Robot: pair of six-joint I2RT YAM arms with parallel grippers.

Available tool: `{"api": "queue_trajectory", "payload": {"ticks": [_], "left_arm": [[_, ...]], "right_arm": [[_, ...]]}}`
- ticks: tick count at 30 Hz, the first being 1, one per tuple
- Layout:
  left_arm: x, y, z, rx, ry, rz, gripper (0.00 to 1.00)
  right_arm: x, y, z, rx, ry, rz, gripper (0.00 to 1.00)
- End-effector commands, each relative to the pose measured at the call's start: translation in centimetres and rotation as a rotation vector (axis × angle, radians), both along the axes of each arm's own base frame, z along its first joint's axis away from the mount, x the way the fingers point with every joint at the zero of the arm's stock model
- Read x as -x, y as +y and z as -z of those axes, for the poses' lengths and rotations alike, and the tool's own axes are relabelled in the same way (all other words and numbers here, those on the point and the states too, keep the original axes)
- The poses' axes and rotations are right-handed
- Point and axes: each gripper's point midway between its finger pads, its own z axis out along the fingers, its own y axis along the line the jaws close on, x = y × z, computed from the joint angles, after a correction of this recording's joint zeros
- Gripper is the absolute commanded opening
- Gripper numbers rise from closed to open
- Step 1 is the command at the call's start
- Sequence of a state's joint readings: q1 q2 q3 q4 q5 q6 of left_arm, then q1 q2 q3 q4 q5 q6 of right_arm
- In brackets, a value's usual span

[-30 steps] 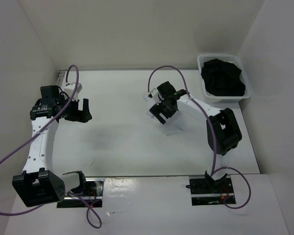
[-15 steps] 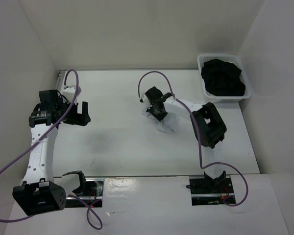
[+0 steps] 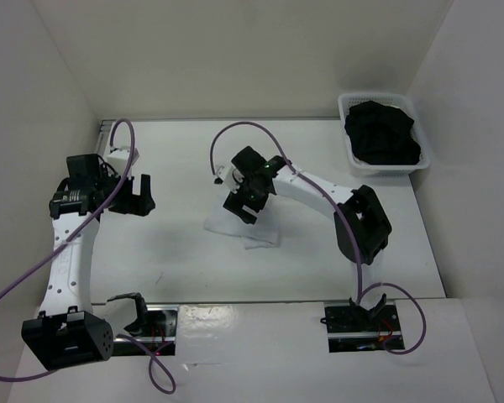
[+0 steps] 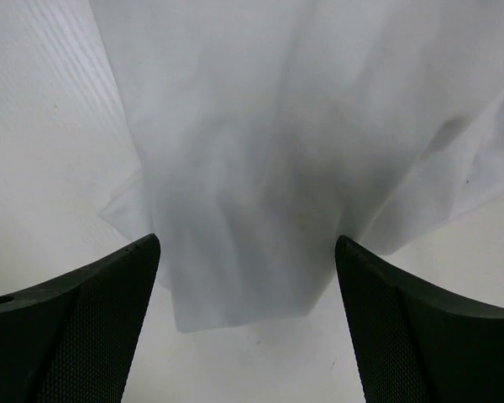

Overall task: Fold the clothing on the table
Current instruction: Flatten the skirt out

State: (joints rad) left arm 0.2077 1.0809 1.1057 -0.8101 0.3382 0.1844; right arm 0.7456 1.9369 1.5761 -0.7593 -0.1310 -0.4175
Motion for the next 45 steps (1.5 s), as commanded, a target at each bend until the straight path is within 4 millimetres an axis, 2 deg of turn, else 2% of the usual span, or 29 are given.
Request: {"api": "queue_trajectory", "payload": {"ticks": [1,2,3,4,6,8,9,10,11,14,16,18,21,27,28,33,34,39,40,41,45], "left_arm": [[0.1,-0.1,-0.5,-0.003,-0.015,0.011,1.0],[0.1,-0.1,-0.5,-0.003,-0.015,0.011,1.0],[0.1,0.1,-0.7,-0.008,-0.019,-0.005,1.0],[0.2,0.3,-0.6,-0.012,-0.015,-0.021,1.0],[0.2,1.1,-1.2,-0.022,-0.038,-0.072,1.0],[0.5,1.8,-1.5,-0.029,-0.055,-0.113,1.0],[0.4,2.7,-1.8,-0.044,-0.07,-0.159,1.0],[0.8,3.4,-1.8,-0.049,-0.072,-0.199,1.0],[0.7,3.9,-1.9,-0.047,-0.077,-0.228,1.0],[1.1,4.8,-1.7,-0.057,-0.072,-0.275,1.0],[1.3,5.2,-1.9,-0.057,-0.078,-0.301,1.0],[1.3,5.5,-1.9,-0.057,-0.078,-0.312,1.0],[1.5,5.7,-2.2,-0.059,-0.087,-0.323,1.0],[1.8,5.9,-2.7,-0.064,-0.108,-0.333,1.0],[1.8,5.9,-2.7,-0.064,-0.108,-0.333,1.0],[1.7,5.9,-2.5,-0.062,-0.099,-0.332,1.0],[1.7,5.9,-2.5,-0.062,-0.099,-0.332,1.0],[1.7,5.9,-2.5,-0.062,-0.099,-0.332,1.0],[1.8,5.9,-2.7,-0.064,-0.108,-0.333,1.0],[1.8,5.9,-2.7,-0.064,-0.108,-0.333,1.0],[1.8,5.9,-2.7,-0.064,-0.108,-0.333,1.0]], "right_arm": [[0.0,0.3,-4.5,-0.05,-0.081,-0.024,0.89],[-0.3,1.4,-6.0,-0.08,-0.112,-0.038,0.89],[0.1,2.0,-6.6,-0.087,-0.118,-0.053,0.89],[0.9,3.5,-6.6,-0.087,-0.132,-0.086,0.89],[1.1,5.4,-6.6,-0.087,-0.177,-0.101,0.89],[3.1,7.6,-5.2,-0.063,-0.188,-0.158,0.88],[3.7,8.3,-4.8,-0.055,-0.196,-0.175,0.88],[5.1,9.8,-3.8,-0.053,-0.19,-0.216,0.88],[5.7,10.3,-3.1,-0.044,-0.182,-0.234,0.88],[6.7,12.1,-1.3,-0.041,-0.183,-0.281,0.87],[6.3,12.8,-0.8,-0.052,-0.198,-0.289,0.87],[5.9,12.9,0.4,-0.034,-0.208,-0.289,0.86],[4.9,13.1,1.1,-0.032,-0.219,-0.272,0.86],[4.1,14.6,1.7,-0.066,-0.236,-0.252,0.83],[3.7,15.0,1.1,-0.078,-0.257,-0.244,0.83],[3.2,15.9,2.1,-0.081,-0.253,-0.236,0.82],[2.6,15.7,2.2,-0.075,-0.259,-0.222,0.82],[2.1,15.8,3.5,-0.066,-0.244,-0.219,0.8],[1.5,15.7,3.1,-0.074,-0.251,-0.208,0.8],[1.5,15.6,3.8,-0.064,-0.244,-0.208,0.79],[1.1,15.3,4.3,-0.055,-0.238,-0.2,0.75]]}}
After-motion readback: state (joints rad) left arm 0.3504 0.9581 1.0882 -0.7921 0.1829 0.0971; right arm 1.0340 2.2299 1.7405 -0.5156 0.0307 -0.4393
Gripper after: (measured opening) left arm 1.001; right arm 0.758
